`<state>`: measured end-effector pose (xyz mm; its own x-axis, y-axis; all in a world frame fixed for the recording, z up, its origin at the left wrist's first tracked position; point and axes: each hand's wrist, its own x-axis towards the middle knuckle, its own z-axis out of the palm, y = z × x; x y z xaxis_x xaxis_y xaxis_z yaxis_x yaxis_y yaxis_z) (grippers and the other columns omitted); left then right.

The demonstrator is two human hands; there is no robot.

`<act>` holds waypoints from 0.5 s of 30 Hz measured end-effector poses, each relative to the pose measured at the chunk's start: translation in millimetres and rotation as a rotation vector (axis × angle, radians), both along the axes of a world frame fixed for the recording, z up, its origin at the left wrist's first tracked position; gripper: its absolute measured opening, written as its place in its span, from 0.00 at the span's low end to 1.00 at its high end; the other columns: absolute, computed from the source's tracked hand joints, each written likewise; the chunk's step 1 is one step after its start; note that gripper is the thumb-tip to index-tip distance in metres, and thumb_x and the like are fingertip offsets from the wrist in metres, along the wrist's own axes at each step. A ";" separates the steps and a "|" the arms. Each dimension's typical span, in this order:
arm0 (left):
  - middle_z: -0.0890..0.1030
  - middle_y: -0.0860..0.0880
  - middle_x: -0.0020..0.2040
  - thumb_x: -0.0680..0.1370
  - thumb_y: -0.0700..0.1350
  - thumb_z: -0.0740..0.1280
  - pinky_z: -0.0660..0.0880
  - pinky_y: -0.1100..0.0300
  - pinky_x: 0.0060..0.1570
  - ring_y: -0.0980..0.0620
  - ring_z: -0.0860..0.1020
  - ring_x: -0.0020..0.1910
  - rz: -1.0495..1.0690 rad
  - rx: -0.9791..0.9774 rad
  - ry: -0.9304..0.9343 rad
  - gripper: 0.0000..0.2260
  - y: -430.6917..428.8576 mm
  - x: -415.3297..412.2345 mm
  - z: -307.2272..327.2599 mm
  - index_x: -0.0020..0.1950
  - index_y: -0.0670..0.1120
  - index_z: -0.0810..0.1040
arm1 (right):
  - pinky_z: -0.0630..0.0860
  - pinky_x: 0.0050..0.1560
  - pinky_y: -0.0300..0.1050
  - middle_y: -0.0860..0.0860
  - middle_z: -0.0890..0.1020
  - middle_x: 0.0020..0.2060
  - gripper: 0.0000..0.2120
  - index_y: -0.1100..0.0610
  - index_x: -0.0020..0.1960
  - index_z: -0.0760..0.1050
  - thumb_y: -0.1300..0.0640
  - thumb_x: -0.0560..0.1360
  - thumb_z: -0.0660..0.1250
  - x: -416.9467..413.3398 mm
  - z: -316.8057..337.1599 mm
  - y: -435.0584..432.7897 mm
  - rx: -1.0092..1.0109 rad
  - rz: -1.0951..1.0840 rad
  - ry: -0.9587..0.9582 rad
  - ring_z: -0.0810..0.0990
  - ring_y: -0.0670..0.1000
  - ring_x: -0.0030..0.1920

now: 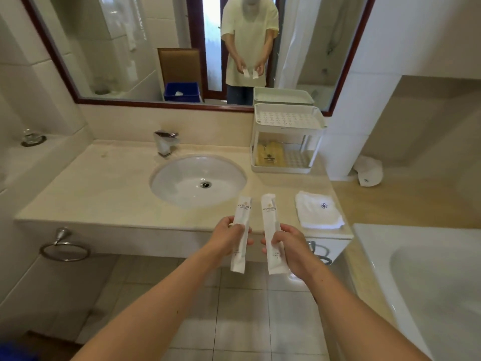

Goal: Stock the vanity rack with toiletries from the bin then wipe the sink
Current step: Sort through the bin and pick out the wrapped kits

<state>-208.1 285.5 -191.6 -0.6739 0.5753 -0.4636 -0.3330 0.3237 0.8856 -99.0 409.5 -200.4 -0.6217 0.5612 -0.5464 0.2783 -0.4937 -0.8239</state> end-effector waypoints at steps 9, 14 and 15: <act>0.80 0.45 0.58 0.76 0.33 0.62 0.80 0.55 0.44 0.49 0.84 0.49 -0.112 0.080 -0.046 0.17 90.4 -47.7 -11.3 0.64 0.42 0.71 | 0.81 0.39 0.48 0.65 0.80 0.55 0.22 0.56 0.65 0.69 0.72 0.74 0.62 -31.7 -2.7 82.6 -0.043 -0.130 0.065 0.84 0.61 0.48; 0.80 0.41 0.57 0.76 0.31 0.63 0.80 0.54 0.52 0.47 0.84 0.51 -0.096 0.130 -0.153 0.09 152.9 -86.9 -13.2 0.51 0.42 0.76 | 0.81 0.35 0.45 0.65 0.82 0.52 0.21 0.59 0.66 0.71 0.71 0.74 0.63 -67.4 -5.5 136.5 -0.038 -0.230 0.072 0.84 0.60 0.46; 0.80 0.41 0.57 0.76 0.31 0.63 0.80 0.55 0.52 0.47 0.83 0.51 -0.100 0.127 -0.165 0.10 164.4 -95.2 -13.8 0.52 0.42 0.77 | 0.81 0.35 0.45 0.66 0.81 0.53 0.21 0.60 0.66 0.71 0.71 0.74 0.62 -74.5 -5.8 147.0 -0.049 -0.237 0.075 0.84 0.60 0.45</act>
